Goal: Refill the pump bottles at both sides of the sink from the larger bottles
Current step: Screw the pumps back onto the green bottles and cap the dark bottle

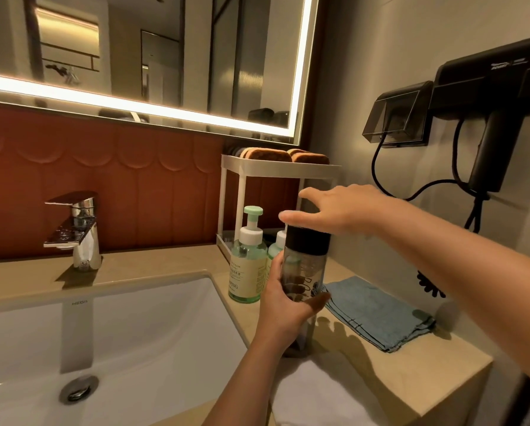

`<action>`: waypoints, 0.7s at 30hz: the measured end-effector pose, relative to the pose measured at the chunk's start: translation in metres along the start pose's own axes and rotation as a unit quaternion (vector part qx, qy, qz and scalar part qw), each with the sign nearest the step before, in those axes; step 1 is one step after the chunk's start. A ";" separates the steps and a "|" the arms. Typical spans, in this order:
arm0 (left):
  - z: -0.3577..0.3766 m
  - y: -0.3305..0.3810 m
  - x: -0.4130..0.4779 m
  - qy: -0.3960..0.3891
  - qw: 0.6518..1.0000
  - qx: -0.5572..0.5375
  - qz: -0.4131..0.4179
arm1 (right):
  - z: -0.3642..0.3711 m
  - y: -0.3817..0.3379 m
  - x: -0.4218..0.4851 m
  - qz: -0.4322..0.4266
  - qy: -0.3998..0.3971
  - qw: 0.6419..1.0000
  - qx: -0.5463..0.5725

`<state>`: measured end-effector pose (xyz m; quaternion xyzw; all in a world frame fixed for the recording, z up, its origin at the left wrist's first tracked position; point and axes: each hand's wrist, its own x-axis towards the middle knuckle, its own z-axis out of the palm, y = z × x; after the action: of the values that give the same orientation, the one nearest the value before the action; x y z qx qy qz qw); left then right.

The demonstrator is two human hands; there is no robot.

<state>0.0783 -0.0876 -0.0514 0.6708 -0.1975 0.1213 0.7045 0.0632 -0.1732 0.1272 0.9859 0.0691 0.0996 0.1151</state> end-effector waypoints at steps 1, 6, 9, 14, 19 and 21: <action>0.000 -0.001 0.001 0.003 1.000 0.004 0.001 | -0.004 0.004 -0.001 -0.022 -0.046 0.997 0.061; -0.002 0.000 -0.001 0.000 1.000 0.010 0.008 | -0.009 0.009 -0.006 -0.126 -0.118 0.972 0.160; -0.002 -0.002 0.000 0.005 1.000 0.012 -0.001 | -0.004 0.011 -0.004 -0.127 -0.080 0.979 0.141; 0.001 -0.005 0.000 0.023 0.999 0.029 -0.010 | 0.007 0.007 -0.005 -0.117 -0.024 0.983 0.141; 0.003 -0.005 0.000 0.020 0.999 0.033 -0.001 | 0.023 0.006 -0.008 -0.096 0.078 0.982 0.146; 0.002 -0.005 0.001 0.021 0.999 0.033 -0.004 | 0.027 0.004 -0.007 -0.086 0.103 0.980 0.148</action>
<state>0.0808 -0.0901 -0.0555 0.6917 -0.1758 0.1391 0.6865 0.0627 -0.1836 0.1008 0.9669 0.1794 0.1788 -0.0317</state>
